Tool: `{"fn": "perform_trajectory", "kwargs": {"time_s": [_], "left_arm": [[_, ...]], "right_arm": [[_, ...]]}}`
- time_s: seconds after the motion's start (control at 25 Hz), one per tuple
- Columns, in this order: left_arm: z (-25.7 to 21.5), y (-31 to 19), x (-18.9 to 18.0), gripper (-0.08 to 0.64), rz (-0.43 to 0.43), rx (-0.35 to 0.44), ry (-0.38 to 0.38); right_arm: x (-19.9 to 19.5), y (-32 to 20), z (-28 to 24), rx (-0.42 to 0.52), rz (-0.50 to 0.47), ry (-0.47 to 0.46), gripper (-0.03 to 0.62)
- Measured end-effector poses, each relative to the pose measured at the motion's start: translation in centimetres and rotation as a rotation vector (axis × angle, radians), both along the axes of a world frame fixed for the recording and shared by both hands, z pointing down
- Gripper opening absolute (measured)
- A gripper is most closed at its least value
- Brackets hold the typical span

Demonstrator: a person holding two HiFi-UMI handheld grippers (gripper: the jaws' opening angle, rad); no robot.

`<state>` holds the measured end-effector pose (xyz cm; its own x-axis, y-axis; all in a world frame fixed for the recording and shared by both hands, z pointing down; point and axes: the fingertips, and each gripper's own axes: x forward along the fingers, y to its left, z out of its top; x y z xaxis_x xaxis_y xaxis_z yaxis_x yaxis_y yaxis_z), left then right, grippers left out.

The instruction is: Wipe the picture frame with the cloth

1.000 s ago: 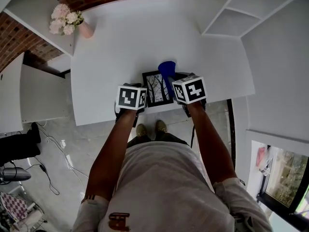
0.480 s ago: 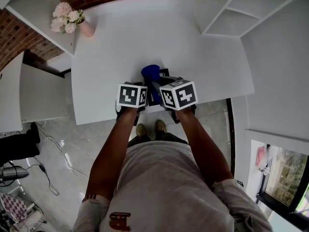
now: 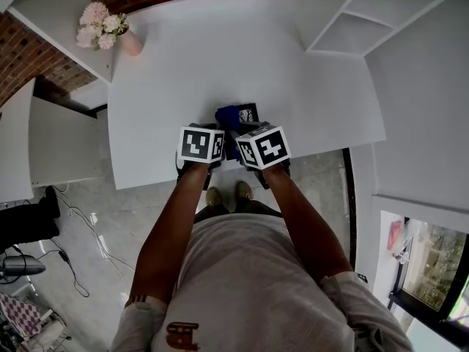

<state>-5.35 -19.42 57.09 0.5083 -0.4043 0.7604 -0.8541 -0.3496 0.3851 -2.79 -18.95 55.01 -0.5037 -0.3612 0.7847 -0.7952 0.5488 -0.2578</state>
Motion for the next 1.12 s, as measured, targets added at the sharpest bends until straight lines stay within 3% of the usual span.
{"fn": "perform_trajectory", "kwargs": {"time_s": [0.84, 1.12], "left_arm": [[0.2, -0.1, -0.1, 0.088, -0.011, -0.008, 0.018], [0.1, -0.1, -0.1, 0.089, -0.014, -0.002, 0.021]], "right_arm": [[8.5, -1.1, 0.0, 0.03, 0.12, 0.054, 0.074], [6.7, 0.0, -2.5, 0.054, 0.138, -0.046, 0.074]]}}
